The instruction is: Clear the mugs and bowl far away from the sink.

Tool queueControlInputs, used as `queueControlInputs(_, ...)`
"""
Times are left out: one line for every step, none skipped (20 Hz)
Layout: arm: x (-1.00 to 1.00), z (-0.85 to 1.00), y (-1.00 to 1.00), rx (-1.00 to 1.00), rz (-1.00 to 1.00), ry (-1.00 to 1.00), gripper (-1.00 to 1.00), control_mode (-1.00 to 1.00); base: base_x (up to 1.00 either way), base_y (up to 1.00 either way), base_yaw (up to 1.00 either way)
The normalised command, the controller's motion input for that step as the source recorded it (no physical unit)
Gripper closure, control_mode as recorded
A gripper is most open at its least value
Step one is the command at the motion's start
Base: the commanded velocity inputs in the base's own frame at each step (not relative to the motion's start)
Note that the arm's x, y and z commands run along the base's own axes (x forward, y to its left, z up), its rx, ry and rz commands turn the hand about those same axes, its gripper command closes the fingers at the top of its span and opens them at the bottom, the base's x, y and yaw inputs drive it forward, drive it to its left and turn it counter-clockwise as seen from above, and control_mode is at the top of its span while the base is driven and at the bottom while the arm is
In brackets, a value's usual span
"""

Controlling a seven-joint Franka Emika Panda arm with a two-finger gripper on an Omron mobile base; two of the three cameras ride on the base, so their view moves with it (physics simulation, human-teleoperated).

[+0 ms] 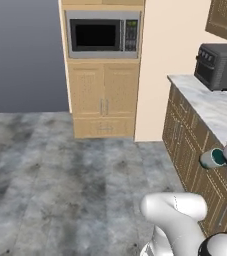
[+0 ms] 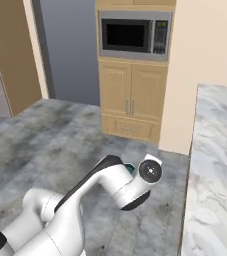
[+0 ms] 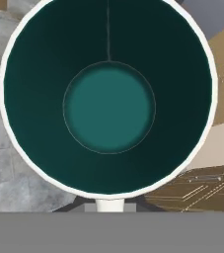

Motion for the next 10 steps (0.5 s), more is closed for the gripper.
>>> queueControlInputs(0.0, 0.0, 0.0, 0.0, 0.0, 0.0, 1.0, 1.0, -0.02, -0.19, -0.31)
queueControlInputs(0.0, 0.0, 0.0, 0.0, 0.0, 0.0, 1.0, 1.0, -0.03, -0.21, -0.31)
queueControlInputs(0.0, 0.0, 0.0, 0.0, 0.0, 0.0, 1.0, 1.0, -0.04, -0.15, -0.3)
queueControlInputs(0.0, 0.0, 0.0, 0.0, 0.0, 0.0, 1.0, 1.0, 0.0, -0.16, -0.3)
queueControlInputs(0.0, 0.0, 0.0, 0.0, 0.0, 0.0, 1.0, 1.0, 0.0, -0.18, -0.3)
queueControlInputs(0.0, 0.0, 0.0, 0.0, 0.0, 0.0, 1.0, 1.0, 0.0, -0.19, -0.29)
queueControlInputs(0.0, 0.0, 0.0, 0.0, 0.0, 0.0, 1.0, 1.0, 0.0, -0.19, -0.29)
queueControlInputs(0.0, 0.0, 0.0, 0.0, 0.0, 0.0, 1.0, 1.0, 0.0, -0.21, -0.29)
queueControlInputs(0.0, 0.0, 0.0, 0.0, 0.0, 0.0, 1.0, 1.0, 0.0, -0.25, -0.28)
queueControlInputs(0.0, 0.0, 0.0, 0.0, 0.0, 0.0, 1.0, 1.0, 0.0, -0.28, -0.28)
